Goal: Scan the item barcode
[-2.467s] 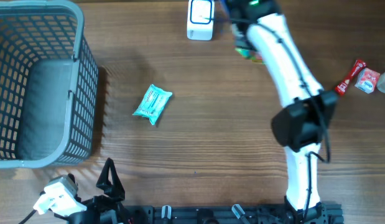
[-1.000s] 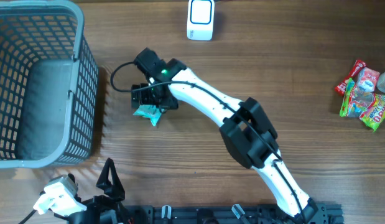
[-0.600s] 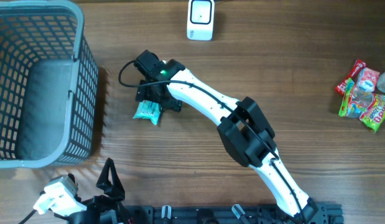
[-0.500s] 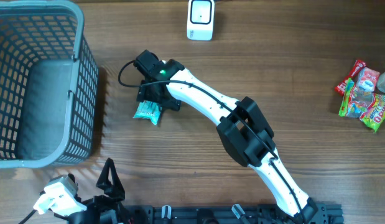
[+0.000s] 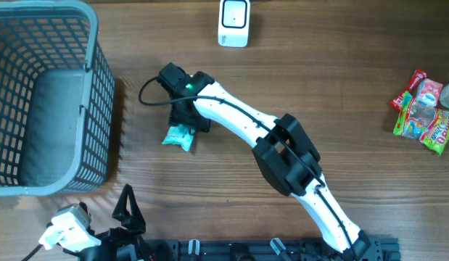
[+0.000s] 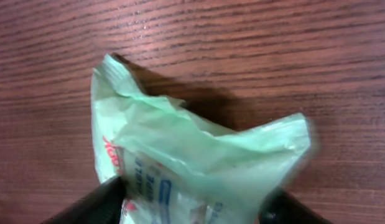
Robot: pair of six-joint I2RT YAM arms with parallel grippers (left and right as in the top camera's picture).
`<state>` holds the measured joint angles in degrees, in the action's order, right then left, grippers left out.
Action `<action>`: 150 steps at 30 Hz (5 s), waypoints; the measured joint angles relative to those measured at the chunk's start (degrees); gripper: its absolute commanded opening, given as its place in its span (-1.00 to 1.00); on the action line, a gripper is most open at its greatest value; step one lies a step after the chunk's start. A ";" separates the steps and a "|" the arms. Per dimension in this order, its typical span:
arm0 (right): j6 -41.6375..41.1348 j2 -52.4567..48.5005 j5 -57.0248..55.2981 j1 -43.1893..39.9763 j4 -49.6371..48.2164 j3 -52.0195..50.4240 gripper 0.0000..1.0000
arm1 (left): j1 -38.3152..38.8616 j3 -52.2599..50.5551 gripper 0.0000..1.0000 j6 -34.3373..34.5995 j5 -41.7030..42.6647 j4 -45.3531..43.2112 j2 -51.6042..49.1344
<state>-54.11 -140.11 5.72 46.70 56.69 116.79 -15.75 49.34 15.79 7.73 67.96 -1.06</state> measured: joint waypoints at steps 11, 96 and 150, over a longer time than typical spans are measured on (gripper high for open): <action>-3.06 14.91 0.96 -6.27 31.21 -4.52 -0.91 | 0.00 0.00 1.00 0.02 0.00 -0.02 0.00; 18.45 73.26 -9.35 -59.23 5.18 -16.83 0.99 | 0.00 0.00 1.00 0.00 0.00 -0.02 0.00; 40.98 138.90 -4.76 -51.32 -47.74 -79.60 0.99 | 0.00 0.00 1.00 0.02 0.00 0.00 0.04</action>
<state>-13.13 -1.21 0.95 -4.62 8.95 37.19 -15.75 49.34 15.81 7.73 67.96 -1.02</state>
